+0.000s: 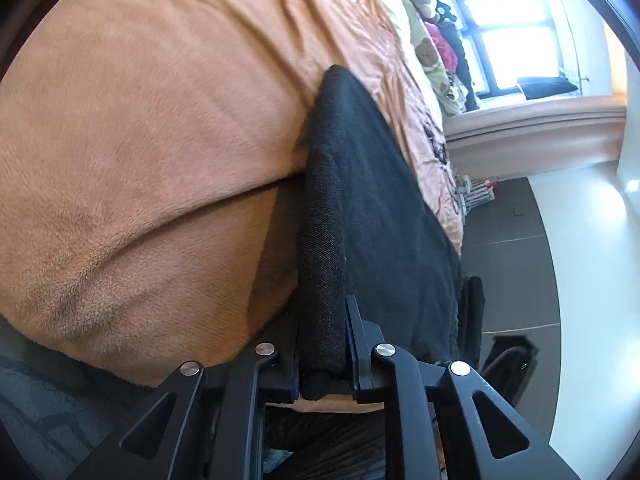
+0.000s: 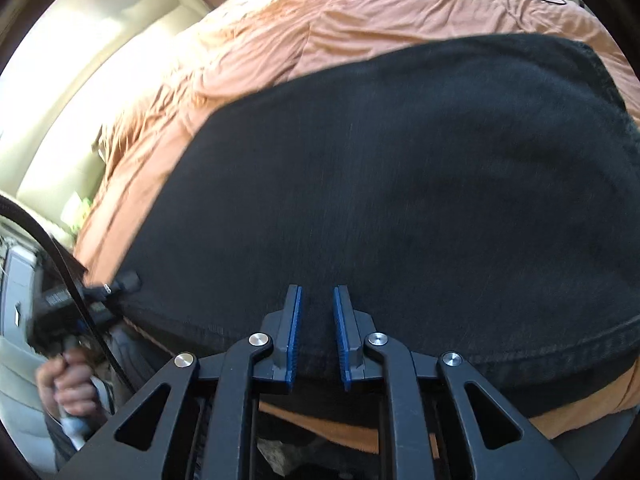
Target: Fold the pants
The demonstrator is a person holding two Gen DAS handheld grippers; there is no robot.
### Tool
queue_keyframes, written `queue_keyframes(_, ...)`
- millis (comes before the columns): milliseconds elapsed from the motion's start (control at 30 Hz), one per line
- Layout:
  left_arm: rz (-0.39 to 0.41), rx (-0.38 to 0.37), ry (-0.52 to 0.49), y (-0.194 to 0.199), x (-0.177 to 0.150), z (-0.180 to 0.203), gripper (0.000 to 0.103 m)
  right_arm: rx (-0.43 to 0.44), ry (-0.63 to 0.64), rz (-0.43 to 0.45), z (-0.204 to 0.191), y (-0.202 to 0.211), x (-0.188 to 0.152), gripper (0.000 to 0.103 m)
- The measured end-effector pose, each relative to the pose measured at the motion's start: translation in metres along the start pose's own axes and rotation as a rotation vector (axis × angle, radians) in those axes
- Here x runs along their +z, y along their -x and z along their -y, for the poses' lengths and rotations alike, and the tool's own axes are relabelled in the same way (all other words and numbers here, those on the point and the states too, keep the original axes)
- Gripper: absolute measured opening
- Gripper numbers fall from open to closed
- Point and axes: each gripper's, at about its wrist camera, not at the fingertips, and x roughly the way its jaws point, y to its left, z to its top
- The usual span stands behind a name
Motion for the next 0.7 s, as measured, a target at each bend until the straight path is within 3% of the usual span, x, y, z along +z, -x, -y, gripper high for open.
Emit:
queue_keyframes(267,0.016,0.003,-0.033,0.008,0.001,0.018,0.018,-0.008,0.045,-0.065,-0.012,-0.007,-0.007,0.011)
queue_keyframes(500,0.015,0.038,-0.007,0.004,0.001,0.016,0.018,0.024,0.056,-0.003,-0.019,0.006,0.024,0.009)
queue_keyframes(700,0.026,0.056,-0.004,0.004,0.001,0.022,0.018,-0.019,0.036,-0.02,-0.01,-0.026,0.049,0.009)
